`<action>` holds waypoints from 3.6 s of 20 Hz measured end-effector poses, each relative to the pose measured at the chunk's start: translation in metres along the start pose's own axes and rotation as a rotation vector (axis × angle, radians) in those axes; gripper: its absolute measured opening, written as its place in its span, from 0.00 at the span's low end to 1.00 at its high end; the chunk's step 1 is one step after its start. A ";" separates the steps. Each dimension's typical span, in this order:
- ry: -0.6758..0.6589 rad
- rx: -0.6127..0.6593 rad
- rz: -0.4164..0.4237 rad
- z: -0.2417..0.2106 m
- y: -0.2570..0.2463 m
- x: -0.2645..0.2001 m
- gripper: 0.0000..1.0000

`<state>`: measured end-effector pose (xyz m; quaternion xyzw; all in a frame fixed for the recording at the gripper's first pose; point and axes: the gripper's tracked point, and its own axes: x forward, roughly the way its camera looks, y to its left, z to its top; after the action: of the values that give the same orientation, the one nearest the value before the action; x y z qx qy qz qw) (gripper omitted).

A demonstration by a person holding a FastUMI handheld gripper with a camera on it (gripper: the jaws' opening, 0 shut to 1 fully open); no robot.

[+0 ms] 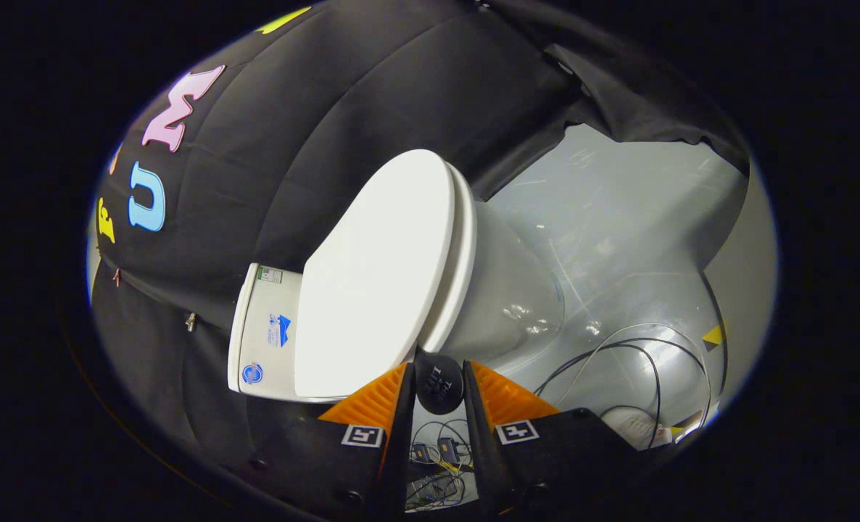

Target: Open the toilet lid.

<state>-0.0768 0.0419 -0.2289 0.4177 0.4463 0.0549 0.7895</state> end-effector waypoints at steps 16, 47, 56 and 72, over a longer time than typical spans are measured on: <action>0.022 0.135 0.044 0.008 -0.003 -0.007 0.06; -0.055 -0.226 -0.160 0.032 0.184 -0.095 0.05; -0.046 -0.335 -0.337 0.028 0.215 -0.099 0.05; -0.083 -0.520 -0.394 -0.001 0.319 -0.103 0.06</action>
<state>-0.0478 0.2013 0.0645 0.1096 0.4570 -0.0037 0.8827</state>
